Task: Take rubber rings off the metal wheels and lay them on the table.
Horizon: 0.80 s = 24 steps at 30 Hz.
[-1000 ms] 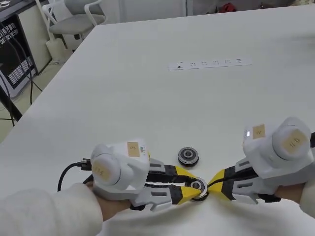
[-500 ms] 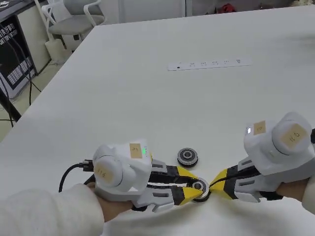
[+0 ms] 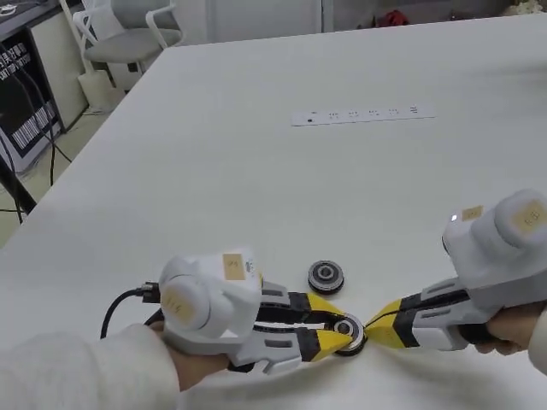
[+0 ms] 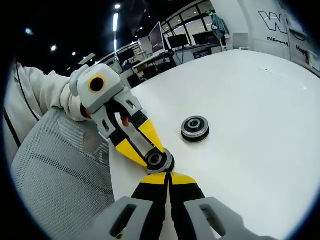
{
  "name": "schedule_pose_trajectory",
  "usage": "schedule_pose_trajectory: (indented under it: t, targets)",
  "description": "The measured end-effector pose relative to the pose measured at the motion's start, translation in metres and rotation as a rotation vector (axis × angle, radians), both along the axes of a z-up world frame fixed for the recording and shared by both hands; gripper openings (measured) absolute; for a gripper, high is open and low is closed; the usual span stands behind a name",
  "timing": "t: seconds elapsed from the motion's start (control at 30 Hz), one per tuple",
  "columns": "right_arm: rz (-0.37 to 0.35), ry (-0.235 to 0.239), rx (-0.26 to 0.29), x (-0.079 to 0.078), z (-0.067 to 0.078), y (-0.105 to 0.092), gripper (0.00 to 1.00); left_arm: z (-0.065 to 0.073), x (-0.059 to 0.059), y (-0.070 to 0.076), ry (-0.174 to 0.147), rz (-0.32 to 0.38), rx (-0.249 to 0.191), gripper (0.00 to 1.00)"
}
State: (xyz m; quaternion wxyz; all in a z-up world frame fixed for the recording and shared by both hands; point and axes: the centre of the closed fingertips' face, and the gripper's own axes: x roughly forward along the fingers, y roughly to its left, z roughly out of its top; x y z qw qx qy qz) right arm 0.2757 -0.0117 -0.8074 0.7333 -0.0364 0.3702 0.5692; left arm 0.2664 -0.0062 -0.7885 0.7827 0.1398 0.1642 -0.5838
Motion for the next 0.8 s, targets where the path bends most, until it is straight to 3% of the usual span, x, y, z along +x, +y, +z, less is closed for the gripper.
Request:
schedule_pose_trajectory:
  t: [0.1,0.23,0.8]
  targets:
    - [-0.003,0.026,0.015,-0.002,0.001,0.000,0.00,0.001,-0.001,-0.001,0.001,-0.005,-0.008,0.14]
    - [-0.055,0.111,0.053,-0.002,0.002,-0.002,0.00,0.001,-0.001,-0.001,0.003,-0.008,-0.016,0.14]
    - [-0.099,0.191,0.083,-0.008,0.011,0.002,0.00,0.000,-0.003,-0.001,0.001,-0.023,-0.016,0.14]
